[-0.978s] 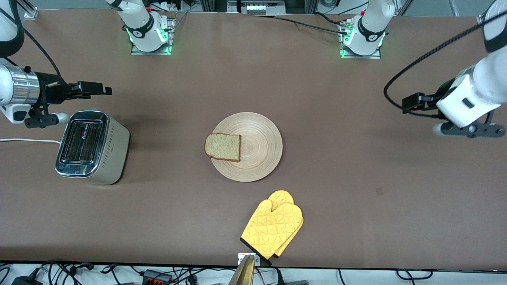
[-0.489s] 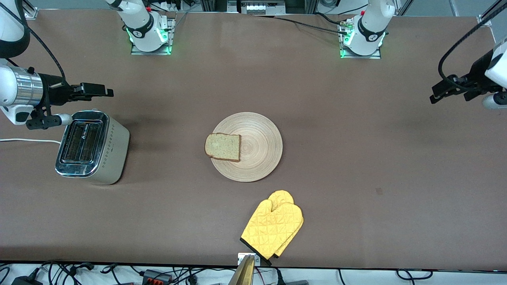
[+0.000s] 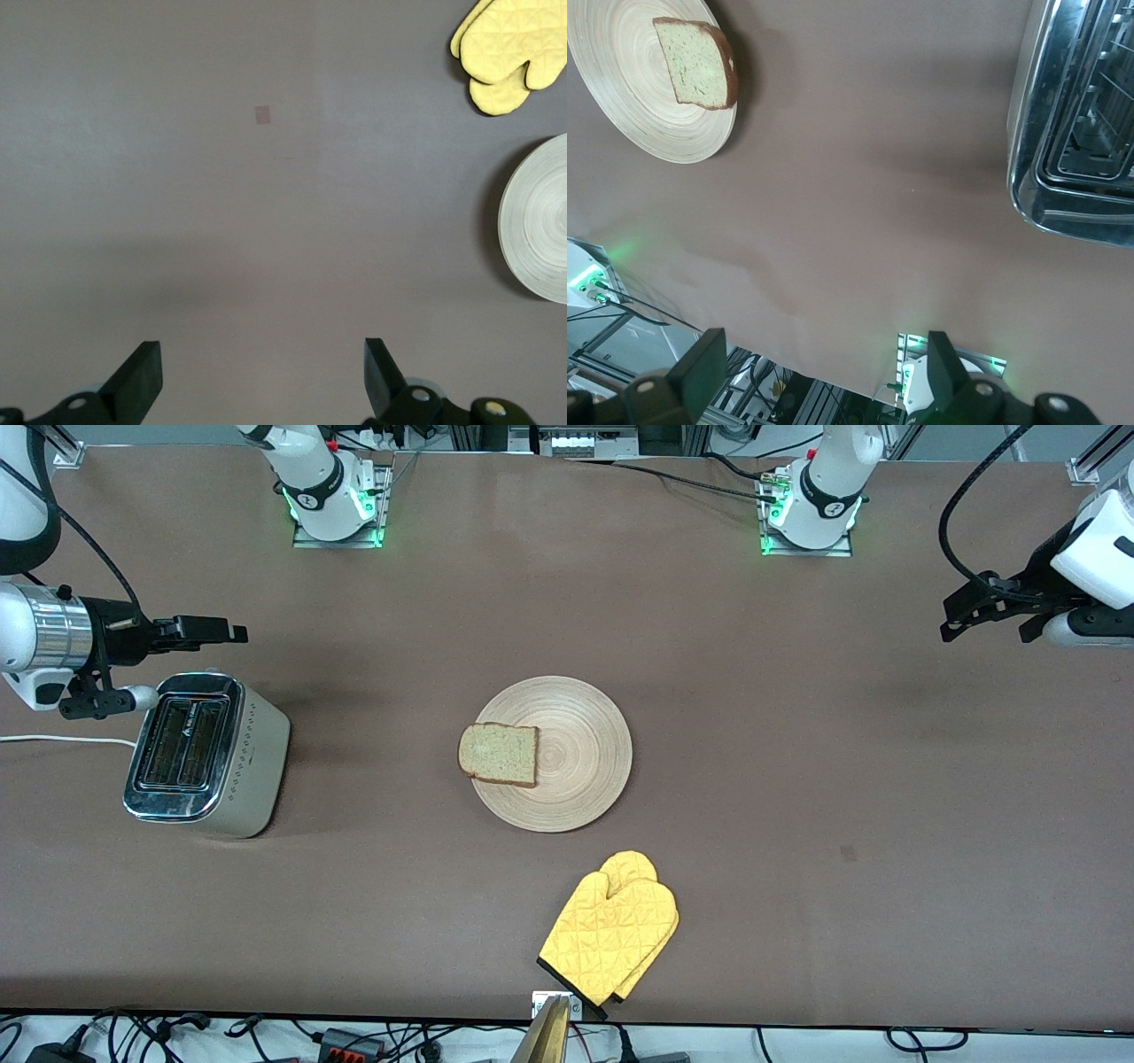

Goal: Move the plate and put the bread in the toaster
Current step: 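Reach the right gripper toward the bread slice on the plate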

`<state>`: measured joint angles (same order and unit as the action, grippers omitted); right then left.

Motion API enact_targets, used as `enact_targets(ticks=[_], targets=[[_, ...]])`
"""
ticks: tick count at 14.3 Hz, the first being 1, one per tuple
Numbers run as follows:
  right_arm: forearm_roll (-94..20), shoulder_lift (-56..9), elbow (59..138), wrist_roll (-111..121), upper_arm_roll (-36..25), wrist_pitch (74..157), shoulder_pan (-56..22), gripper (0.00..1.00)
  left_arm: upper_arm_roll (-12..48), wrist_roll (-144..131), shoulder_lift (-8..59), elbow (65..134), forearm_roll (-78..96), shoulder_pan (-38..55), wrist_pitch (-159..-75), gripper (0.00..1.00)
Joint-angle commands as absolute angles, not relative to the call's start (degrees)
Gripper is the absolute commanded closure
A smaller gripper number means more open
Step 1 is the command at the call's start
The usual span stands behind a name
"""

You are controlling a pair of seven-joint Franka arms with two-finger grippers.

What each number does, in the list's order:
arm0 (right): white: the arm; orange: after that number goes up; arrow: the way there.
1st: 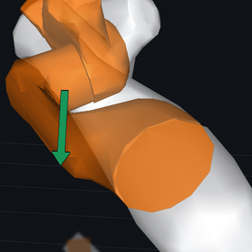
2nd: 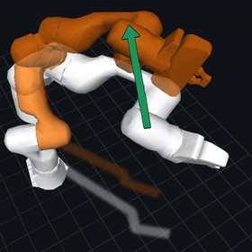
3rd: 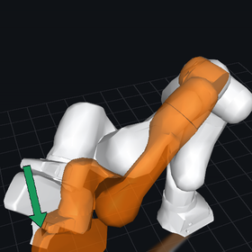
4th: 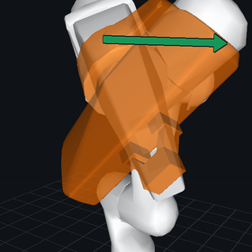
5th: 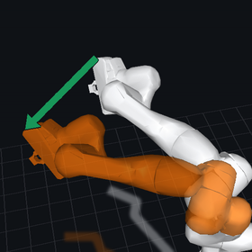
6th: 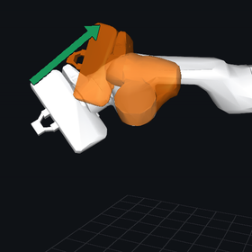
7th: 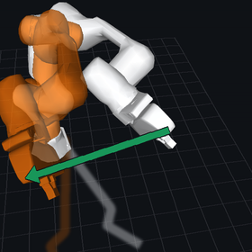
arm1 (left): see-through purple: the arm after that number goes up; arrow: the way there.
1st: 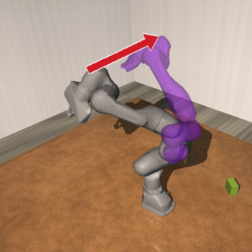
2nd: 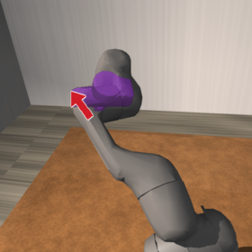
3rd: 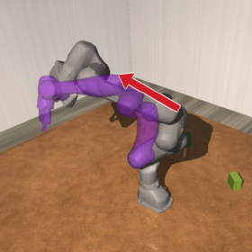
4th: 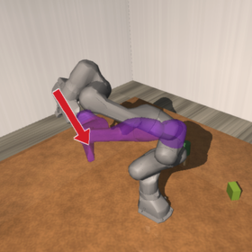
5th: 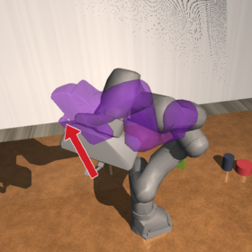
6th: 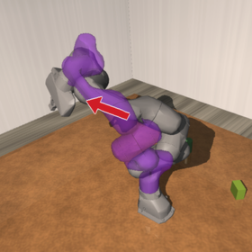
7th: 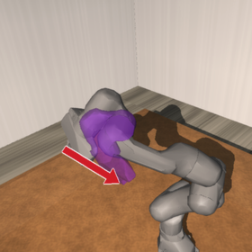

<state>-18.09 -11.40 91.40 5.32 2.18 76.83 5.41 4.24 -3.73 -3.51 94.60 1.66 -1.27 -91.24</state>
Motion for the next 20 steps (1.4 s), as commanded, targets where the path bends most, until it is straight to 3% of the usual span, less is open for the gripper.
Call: enact_targets(ticks=[1,12,20], targets=[[-19.4,-11.9,91.7,7.6,2.5,76.8,7.2,0.00,5.4,-2.2,-4.0,94.4,0.2,-2.4,-90.2,0.00],[-26.8,-24.2,91.9,6.7,3.0,89.5,1.3,0.00,5.3,0.3,-3.3,93.4,-0.7,-2.5,-90.3,0.00],[-30.1,-25.5,95.6,2.5,3.0,99.7,-3.8,0.00,5.2,0.2,-3.2,93.3,-0.7,-2.8,-90.3,0.00]])
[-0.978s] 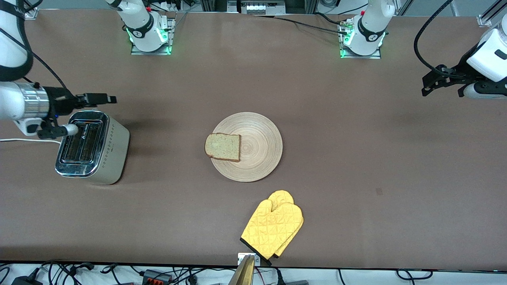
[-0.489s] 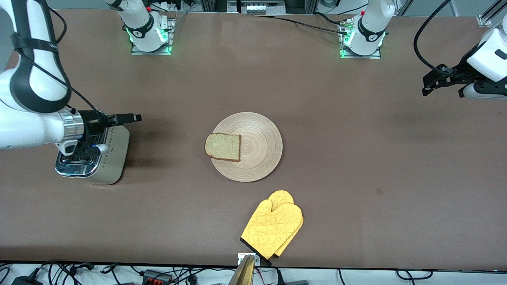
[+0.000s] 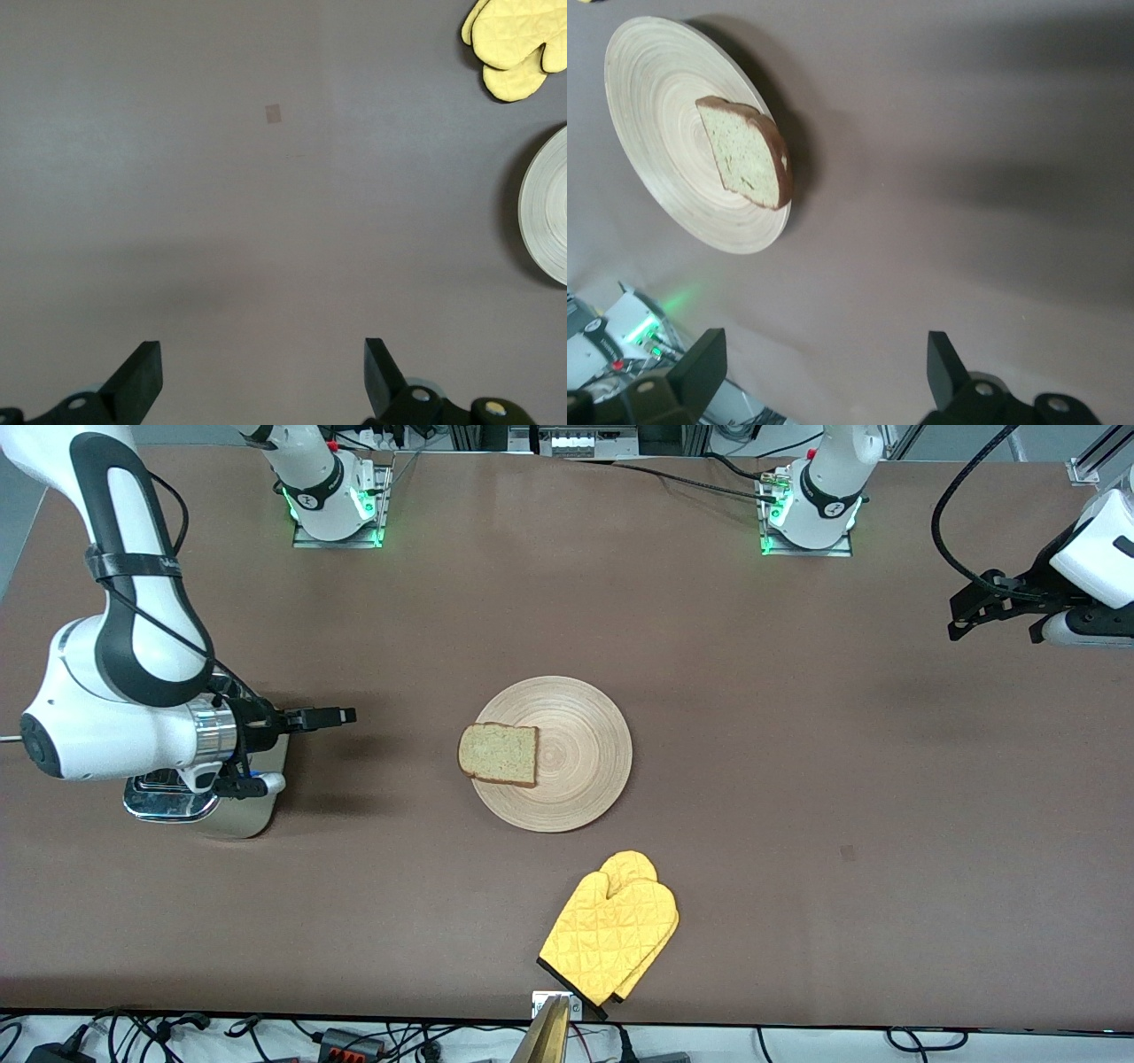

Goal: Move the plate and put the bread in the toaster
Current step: 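Reach the right gripper toward the bread slice on the plate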

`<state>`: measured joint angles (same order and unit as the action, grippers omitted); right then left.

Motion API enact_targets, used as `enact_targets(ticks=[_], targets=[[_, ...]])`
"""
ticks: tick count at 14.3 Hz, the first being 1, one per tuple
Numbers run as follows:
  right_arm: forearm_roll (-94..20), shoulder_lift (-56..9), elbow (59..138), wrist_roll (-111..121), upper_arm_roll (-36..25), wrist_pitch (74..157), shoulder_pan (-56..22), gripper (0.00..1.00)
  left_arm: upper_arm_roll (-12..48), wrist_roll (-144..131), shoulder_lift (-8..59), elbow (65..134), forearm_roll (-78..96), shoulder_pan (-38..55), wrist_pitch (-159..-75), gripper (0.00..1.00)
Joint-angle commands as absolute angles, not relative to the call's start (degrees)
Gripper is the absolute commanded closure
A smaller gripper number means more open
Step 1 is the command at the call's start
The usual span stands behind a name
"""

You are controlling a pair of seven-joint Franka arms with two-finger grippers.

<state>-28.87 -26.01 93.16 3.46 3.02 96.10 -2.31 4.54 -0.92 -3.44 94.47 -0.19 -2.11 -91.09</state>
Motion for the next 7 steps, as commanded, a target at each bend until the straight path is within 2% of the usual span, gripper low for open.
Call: enact_targets(ticks=[1,7], targets=[[-30.1,-25.6,95.9,2.4,3.0,100.8,-4.6,0.00,5.2,0.2,-3.2,93.3,-0.7,-2.8,-90.3,0.00],[-35.6,-26.4,101.8,1.4,3.0,111.9,-8.3,0.00,5.3,0.2,-3.2,93.3,-0.7,-2.8,-90.3,0.00]])
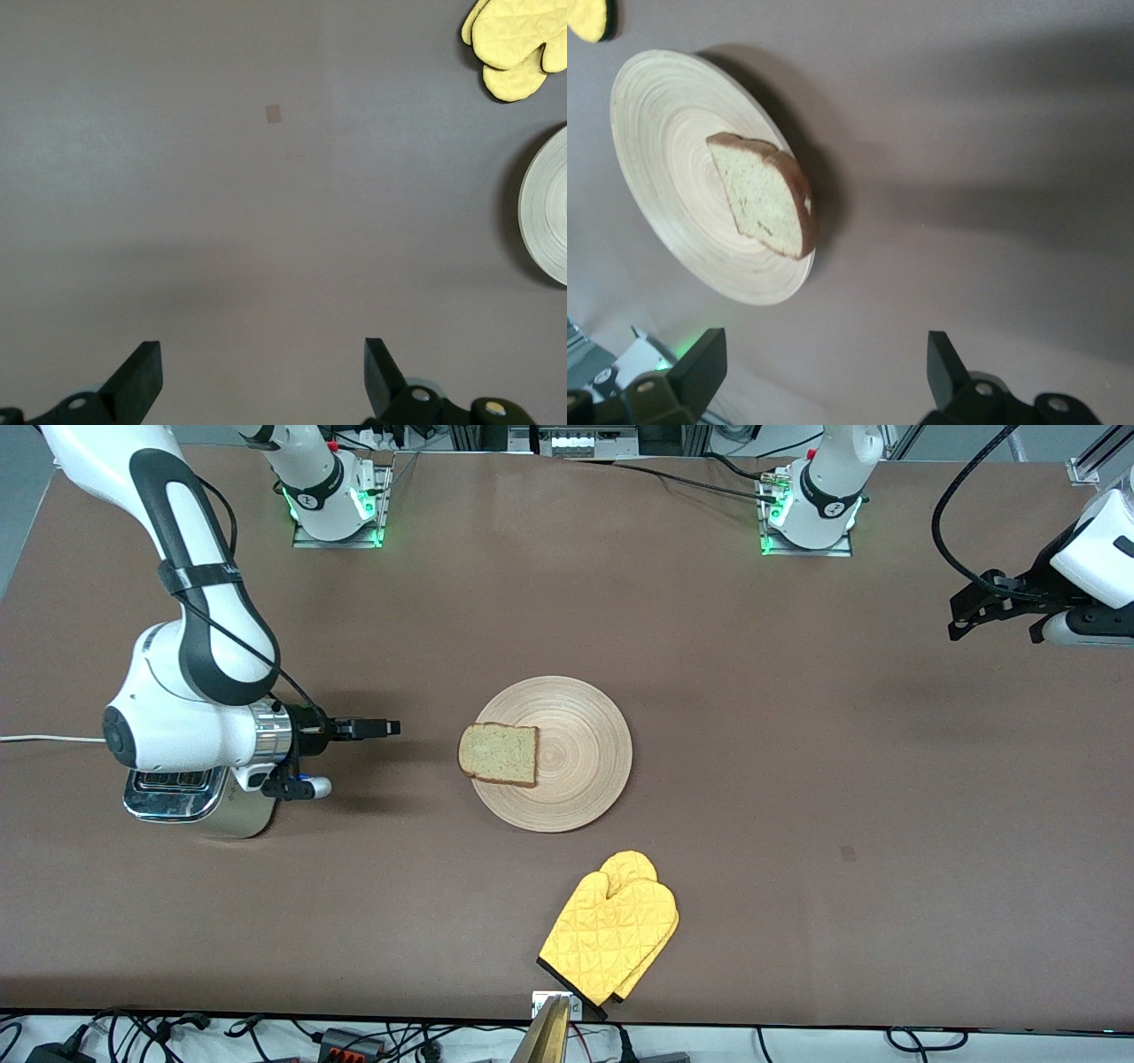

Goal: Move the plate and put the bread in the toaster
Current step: 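Reach the right gripper toward the bread slice on the plate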

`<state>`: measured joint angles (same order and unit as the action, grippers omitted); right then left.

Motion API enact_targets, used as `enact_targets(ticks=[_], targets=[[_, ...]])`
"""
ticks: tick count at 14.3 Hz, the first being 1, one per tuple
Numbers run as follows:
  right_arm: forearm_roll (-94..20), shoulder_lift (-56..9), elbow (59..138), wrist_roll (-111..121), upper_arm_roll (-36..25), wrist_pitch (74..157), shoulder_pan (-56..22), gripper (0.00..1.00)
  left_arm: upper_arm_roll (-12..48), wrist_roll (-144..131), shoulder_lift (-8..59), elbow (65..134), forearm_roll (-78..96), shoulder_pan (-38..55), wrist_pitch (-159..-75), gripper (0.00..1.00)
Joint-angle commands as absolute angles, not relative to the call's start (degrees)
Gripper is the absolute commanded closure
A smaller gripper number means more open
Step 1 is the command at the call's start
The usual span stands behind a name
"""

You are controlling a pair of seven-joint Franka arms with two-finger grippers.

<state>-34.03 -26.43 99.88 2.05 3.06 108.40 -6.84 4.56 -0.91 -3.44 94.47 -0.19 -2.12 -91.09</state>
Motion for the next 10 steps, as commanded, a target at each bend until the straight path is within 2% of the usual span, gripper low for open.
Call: enact_targets(ticks=[1,6,10], targets=[[-35.6,-27.3,101.8,1.4,3.0,112.8,-8.7,0.00,5.2,0.2,-3.2,93.3,-0.7,-2.8,-90.3,0.00],[-41.3,-29.1,104.3,-1.1,3.0,119.2,-11.5,0.00,5.2,0.2,-3.2,93.3,-0.7,-2.8,-90.3,0.00],[-44.0,-30.1,105.6,-1.1,3.0,120.7,-12.6,0.00,5.2,0.2,-3.1,93.3,-0.7,-2.8,-90.3,0.00]])
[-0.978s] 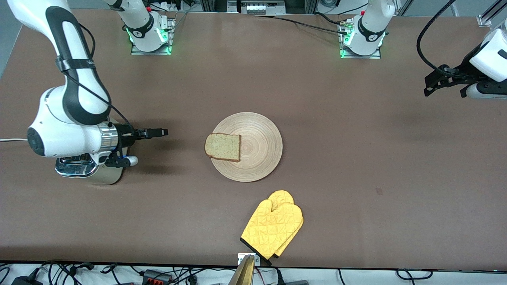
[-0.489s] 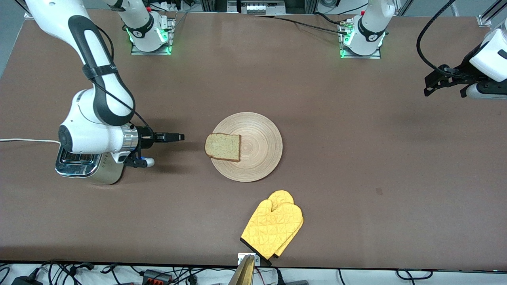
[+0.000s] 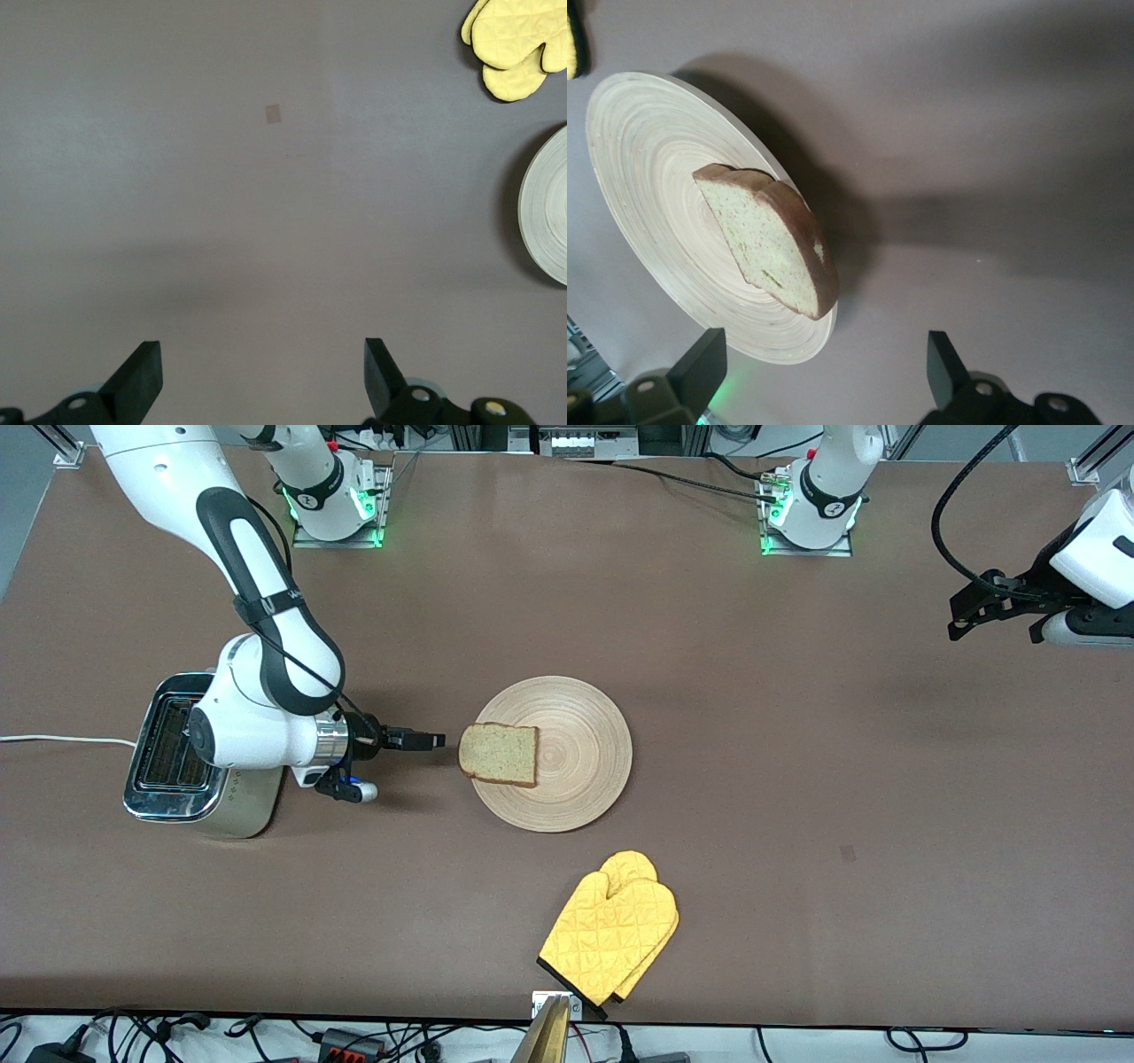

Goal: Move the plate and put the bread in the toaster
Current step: 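Reach the right gripper toward the bread slice on the plate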

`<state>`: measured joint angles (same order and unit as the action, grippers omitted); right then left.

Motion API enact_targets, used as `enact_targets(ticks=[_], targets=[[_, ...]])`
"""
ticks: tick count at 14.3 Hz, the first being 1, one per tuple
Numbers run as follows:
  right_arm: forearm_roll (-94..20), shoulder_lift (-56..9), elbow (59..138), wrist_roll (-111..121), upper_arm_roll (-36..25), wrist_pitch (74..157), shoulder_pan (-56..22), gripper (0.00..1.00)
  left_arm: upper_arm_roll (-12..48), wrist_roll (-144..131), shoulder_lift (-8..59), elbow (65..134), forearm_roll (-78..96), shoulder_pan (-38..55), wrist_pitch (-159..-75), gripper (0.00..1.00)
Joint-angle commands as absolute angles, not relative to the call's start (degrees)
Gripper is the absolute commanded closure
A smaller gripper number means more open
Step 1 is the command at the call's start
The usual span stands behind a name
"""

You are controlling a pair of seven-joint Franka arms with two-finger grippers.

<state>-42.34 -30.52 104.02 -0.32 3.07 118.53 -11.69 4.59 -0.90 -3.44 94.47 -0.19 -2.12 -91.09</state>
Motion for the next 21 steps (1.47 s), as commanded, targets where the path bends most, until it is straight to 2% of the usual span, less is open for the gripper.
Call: enact_targets(ticks=[1,8,13,17,21], targets=[[-44.1,-30.1,106.3,-1.5,3.0,122.1,-13.0,0.00,5.2,0.2,-2.8,93.3,-0.7,-2.7,-90.3,0.00],[-48.3,-32.4,107.2,-2.8,3.0,128.7,-16.9,0.00,5.2,0.1,-1.2,91.1,-0.7,-2.8,-90.1,0.00],[-48.3,-33.1,107.1,-2.8,3.0,129.7,-17.0,0.00,5.3,0.0,-1.1,91.1,-0.7,-2.8,-90.1,0.00],[-51.1,-33.5,106.7,-2.7,3.0,129.8,-16.9,0.12,5.2,0.0,-1.1,91.1,-0.7,-2.8,-90.1,0.00],[-52.0,-33.6,106.3,-2.7,3.0,130.3,-16.7,0.15,5.2,0.0,-1.1,91.1,-0.7,-2.8,-90.1,0.00]])
